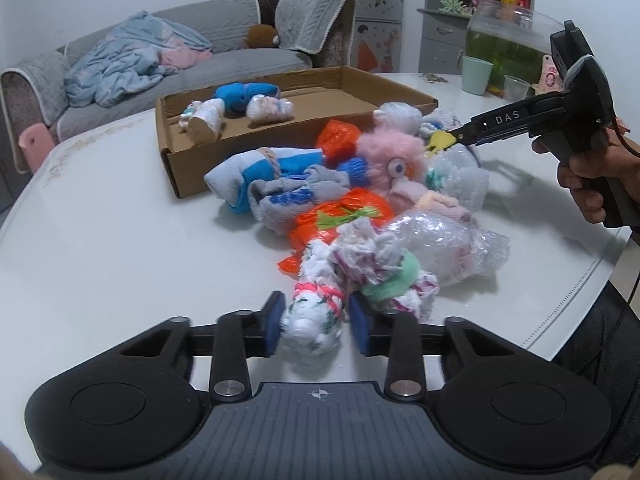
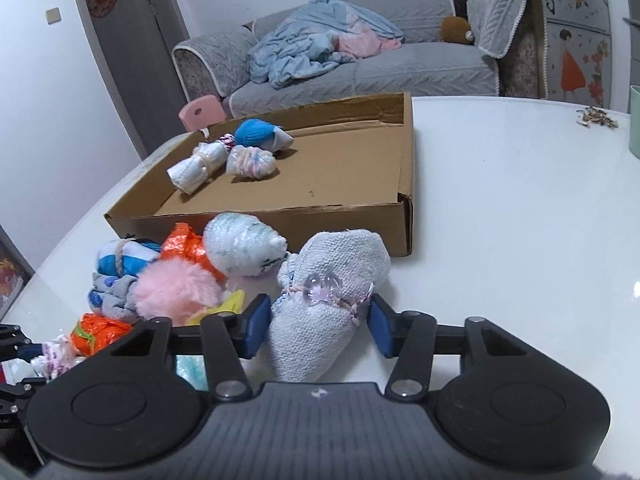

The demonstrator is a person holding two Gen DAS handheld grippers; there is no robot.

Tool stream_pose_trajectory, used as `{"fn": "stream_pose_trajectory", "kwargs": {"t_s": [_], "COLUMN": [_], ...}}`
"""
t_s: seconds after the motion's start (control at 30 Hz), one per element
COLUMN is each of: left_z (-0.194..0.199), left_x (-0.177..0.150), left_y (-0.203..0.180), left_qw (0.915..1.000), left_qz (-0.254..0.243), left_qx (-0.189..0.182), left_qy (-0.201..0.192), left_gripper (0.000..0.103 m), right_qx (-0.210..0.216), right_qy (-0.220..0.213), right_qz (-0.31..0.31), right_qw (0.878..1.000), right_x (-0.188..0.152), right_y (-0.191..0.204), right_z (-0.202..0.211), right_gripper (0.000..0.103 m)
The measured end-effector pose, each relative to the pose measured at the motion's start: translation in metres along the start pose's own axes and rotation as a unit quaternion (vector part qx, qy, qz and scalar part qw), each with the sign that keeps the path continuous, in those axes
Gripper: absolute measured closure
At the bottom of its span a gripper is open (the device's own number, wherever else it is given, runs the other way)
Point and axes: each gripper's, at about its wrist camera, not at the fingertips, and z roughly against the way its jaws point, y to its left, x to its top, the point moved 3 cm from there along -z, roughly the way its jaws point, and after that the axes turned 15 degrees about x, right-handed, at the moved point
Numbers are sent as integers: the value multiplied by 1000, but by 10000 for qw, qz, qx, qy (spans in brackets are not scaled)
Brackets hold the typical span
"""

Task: Organize objects
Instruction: 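Carry both bundles into the box and open both tools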

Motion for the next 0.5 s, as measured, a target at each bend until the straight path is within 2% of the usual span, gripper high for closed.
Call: {"fn": "stream_pose_trajectory", "kwargs": {"t_s": [0.27,0.5], "left_z": [12,31], "left_x": [-5,13], "left_y": [5,33], "left_qw": [9997,9985], "left_qz": [224,441], "left_qx": [4,185], "left_qy": [-39,-257], "left_gripper": [72,72], "right_qx": [73,-140], "right_qy": [-297,-603], "right_qz": [-17,165], "right_qw": [9995,9979], "right_x": [-3,13], "right_y": [-6,-12], "right_z": [32,68], "right_gripper": [57,57]}}
